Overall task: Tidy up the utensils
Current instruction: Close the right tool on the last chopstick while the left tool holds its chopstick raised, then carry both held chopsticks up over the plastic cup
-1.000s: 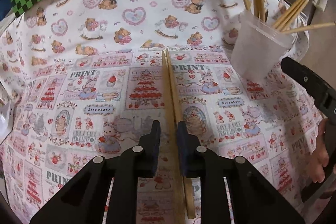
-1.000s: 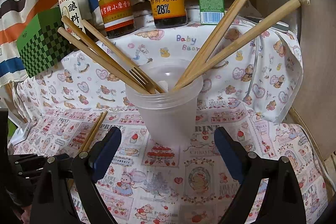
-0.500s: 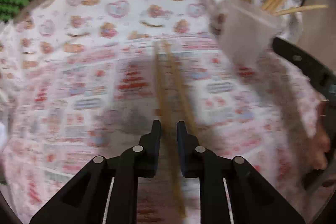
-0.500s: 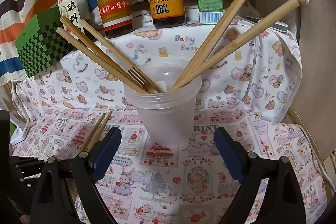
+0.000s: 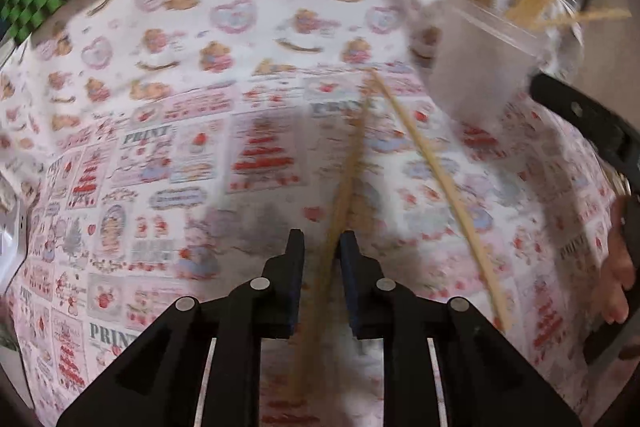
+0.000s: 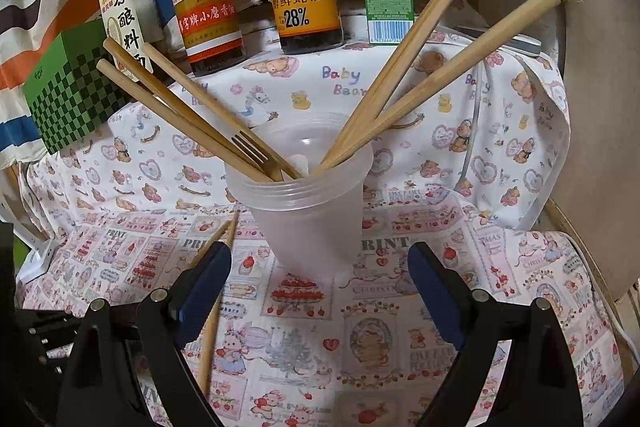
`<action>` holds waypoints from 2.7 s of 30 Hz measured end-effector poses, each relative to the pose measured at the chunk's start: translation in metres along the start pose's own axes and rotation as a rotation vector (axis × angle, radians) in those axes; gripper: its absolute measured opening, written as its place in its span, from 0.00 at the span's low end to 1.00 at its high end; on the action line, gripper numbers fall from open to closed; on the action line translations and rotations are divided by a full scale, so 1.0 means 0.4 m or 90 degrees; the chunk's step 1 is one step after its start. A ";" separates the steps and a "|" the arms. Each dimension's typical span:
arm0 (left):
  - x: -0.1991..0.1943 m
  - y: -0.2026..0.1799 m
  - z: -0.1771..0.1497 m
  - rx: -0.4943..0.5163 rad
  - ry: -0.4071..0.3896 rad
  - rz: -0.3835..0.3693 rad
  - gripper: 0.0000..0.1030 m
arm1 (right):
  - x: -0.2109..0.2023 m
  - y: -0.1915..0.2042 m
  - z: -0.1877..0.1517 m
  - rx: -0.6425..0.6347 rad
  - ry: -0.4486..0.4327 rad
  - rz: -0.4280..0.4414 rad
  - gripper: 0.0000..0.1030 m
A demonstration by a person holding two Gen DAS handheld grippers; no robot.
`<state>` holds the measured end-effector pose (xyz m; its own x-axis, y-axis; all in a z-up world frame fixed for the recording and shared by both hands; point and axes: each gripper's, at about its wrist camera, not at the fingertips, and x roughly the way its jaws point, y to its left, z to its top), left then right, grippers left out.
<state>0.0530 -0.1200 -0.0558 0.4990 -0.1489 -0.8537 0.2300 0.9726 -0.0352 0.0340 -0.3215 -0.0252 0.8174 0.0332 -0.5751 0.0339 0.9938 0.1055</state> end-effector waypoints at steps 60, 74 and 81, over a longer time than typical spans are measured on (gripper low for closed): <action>-0.136 0.094 -0.029 -0.054 -0.093 -0.031 0.06 | -0.100 0.120 0.001 -0.097 -0.032 0.077 0.08; -0.371 0.170 -0.042 -0.136 -0.454 -0.055 0.06 | -0.210 0.084 0.009 -0.047 -0.193 0.103 0.08; -0.396 0.176 -0.054 -0.137 -0.498 -0.086 0.06 | -0.269 0.050 0.017 -0.010 -0.267 0.122 0.08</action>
<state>-0.0277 -0.0241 0.0657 0.9347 -0.2715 -0.2293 0.2045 0.9386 -0.2780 -0.0494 -0.3058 0.0443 0.9703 0.1737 -0.1681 -0.1463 0.9756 0.1637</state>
